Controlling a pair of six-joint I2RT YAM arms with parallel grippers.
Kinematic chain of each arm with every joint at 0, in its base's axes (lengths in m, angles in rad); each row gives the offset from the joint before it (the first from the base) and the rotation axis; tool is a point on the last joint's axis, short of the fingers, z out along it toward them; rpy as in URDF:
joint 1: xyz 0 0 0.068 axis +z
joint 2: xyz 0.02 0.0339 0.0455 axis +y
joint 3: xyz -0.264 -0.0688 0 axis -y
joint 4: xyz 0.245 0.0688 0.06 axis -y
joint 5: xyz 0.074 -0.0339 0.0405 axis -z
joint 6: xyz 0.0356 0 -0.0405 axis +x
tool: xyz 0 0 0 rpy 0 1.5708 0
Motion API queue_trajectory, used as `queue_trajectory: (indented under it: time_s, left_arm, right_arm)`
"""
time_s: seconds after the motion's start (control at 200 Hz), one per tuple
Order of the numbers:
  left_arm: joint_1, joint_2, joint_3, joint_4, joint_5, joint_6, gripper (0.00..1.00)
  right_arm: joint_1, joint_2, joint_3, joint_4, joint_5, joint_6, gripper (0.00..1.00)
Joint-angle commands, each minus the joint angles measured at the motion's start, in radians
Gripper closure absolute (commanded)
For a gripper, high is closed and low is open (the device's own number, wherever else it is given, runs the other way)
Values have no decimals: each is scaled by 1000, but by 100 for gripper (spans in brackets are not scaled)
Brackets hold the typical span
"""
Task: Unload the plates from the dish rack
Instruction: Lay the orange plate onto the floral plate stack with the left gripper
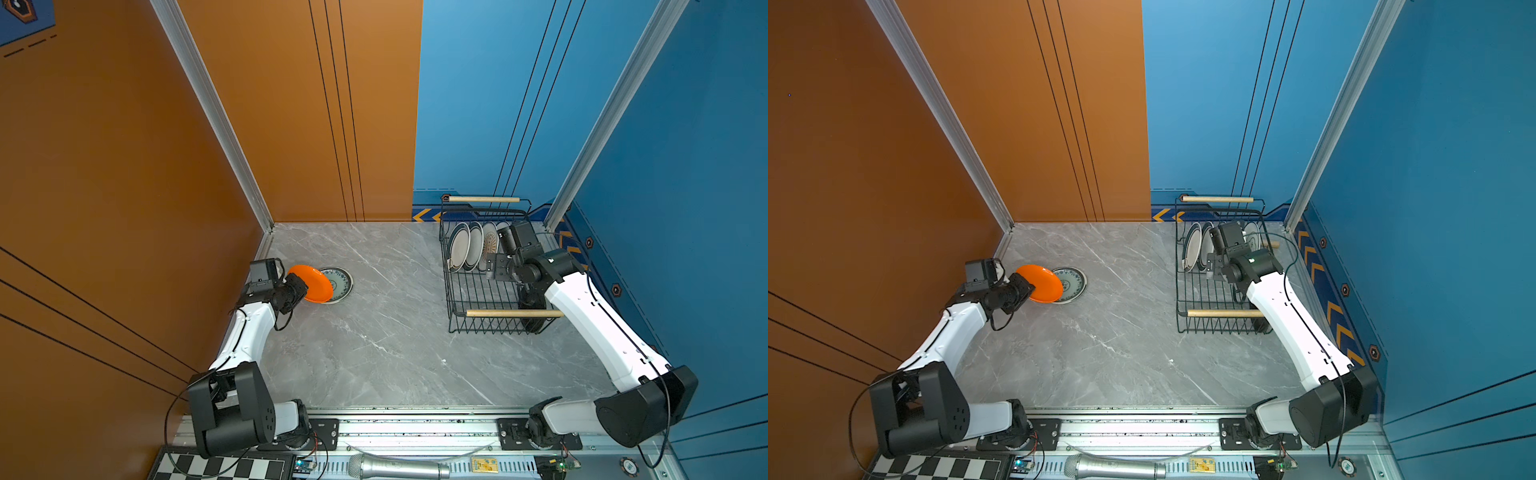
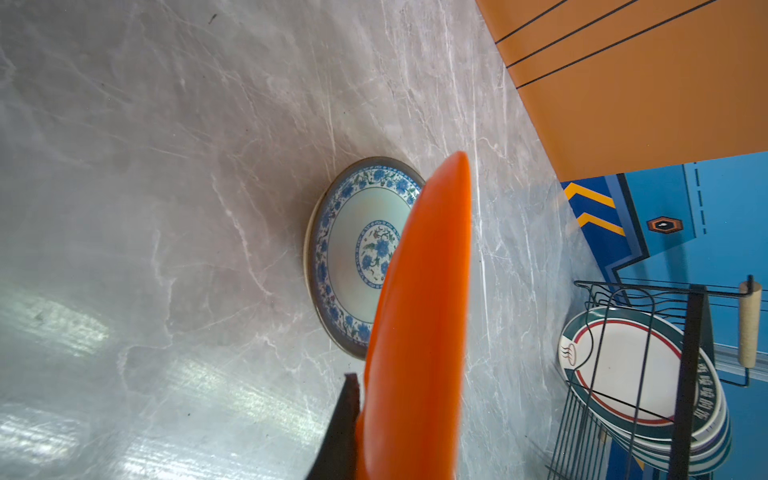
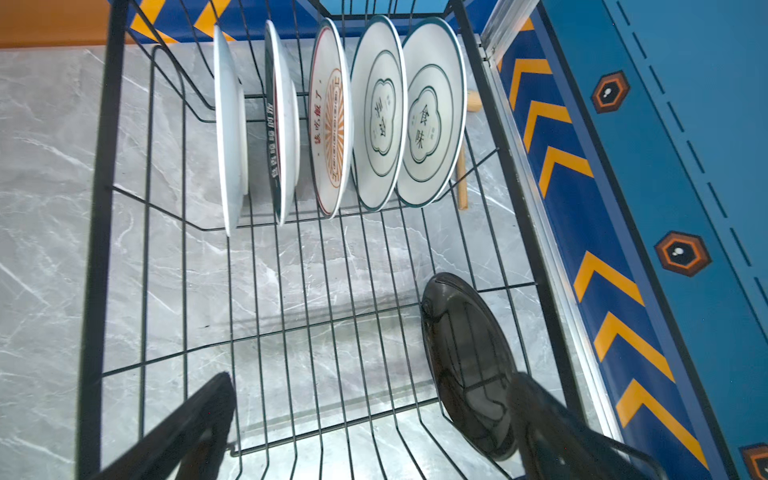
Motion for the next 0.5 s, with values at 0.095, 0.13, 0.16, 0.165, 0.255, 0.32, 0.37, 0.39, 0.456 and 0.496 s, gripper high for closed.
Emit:
queue_trajectory:
  time_s: [0.095, 0.13, 0.16, 0.165, 0.255, 0.32, 0.37, 0.39, 0.456, 0.496]
  left_arm:
    - [6, 64, 56, -35, -50, 35, 100]
    - [6, 76, 61, -37, -51, 37, 100]
    - [5, 86, 65, -41, -52, 39, 100]
    - [6, 87, 66, -42, -52, 39, 100]
    - [4, 107, 76, -45, -57, 44, 100]
    - [4, 119, 83, -44, -58, 45, 100]
    - [3, 128, 89, -44, -57, 46, 100]
    - [4, 132, 91, -44, -57, 48, 100]
    - [3, 141, 99, -44, -57, 55, 100]
    - [4, 145, 104, -44, -59, 56, 100]
  right_arm:
    - [-49, -58, -51, -29, 39, -25, 0]
    - [-54, -62, -59, -29, 34, -24, 0]
    - [-60, -64, -66, -29, 29, -25, 0]
    - [-61, -64, -67, -29, 29, -25, 0]
    - [-71, -70, -82, -30, 14, -25, 0]
    - [-73, -73, -90, -29, 1, -26, 0]
    - [-74, -75, -95, -29, -4, -28, 0]
    - [-75, -76, -97, -29, -4, -28, 0]
    - [-76, -77, -103, -29, -4, -29, 0]
    - [-77, -77, -105, -29, -6, -29, 0]
